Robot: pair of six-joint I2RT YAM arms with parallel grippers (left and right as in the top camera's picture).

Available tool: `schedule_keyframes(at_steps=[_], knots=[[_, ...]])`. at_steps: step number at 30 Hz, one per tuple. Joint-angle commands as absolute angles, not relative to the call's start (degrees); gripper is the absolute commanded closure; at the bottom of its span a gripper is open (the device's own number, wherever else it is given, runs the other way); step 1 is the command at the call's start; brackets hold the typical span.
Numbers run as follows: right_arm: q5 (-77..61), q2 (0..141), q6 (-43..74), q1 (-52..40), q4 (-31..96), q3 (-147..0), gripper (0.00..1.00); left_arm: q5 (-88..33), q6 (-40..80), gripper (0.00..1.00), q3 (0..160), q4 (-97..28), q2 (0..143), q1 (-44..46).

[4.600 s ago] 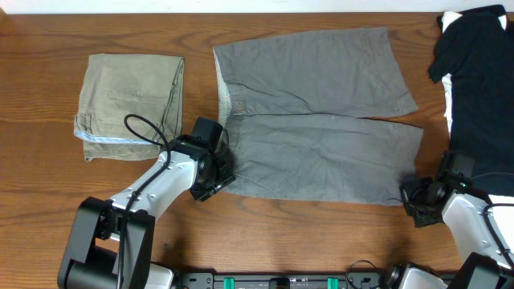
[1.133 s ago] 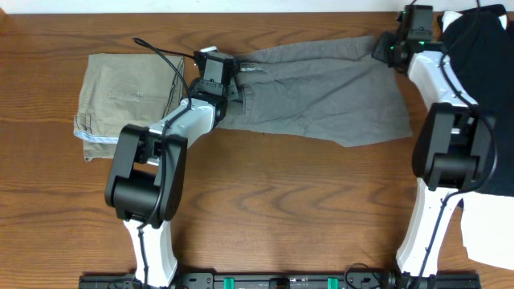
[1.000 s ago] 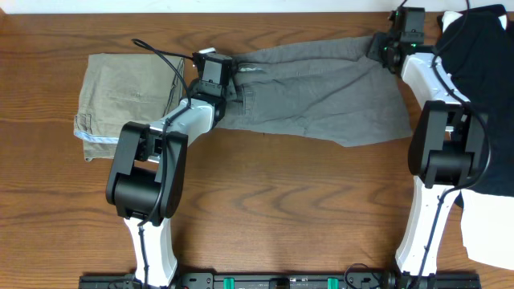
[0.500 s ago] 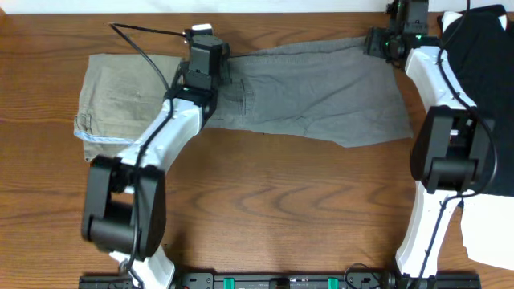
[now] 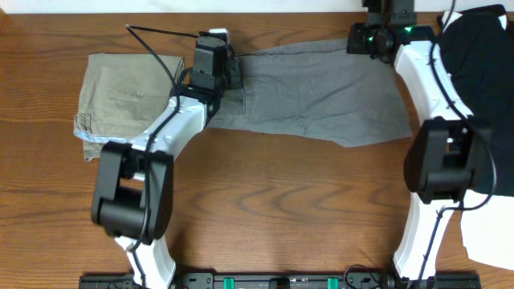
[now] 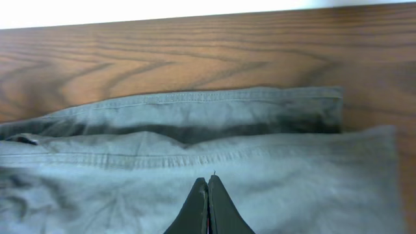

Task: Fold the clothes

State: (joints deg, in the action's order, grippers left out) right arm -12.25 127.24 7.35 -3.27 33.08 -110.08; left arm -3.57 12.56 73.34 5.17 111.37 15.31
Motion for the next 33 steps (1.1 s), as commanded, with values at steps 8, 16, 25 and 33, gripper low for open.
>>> schedule_keyframes(at_steps=[8, 16, 25, 33], knots=[[-10.7, 140.2, 6.3, -3.9, 23.3, -110.3, 0.99, -4.8, 12.1, 0.94, 74.0, 16.8, 123.2, 15.1], [-11.0, 146.3, 6.3, -3.9, 13.6, -110.3, 0.99, 0.9, 12.1, 0.94, 74.0, 19.6, 127.2, 13.7], [-12.3, 139.0, 4.0, -3.9, 14.7, -110.4, 0.93, 0.6, 11.6, 0.94, 75.0, 21.1, 120.6, 10.7], [-15.1, 123.8, 6.1, -5.2, 33.5, -110.4, 0.94, -1.8, 11.6, 0.94, 75.0, 13.4, 110.2, 11.0]])
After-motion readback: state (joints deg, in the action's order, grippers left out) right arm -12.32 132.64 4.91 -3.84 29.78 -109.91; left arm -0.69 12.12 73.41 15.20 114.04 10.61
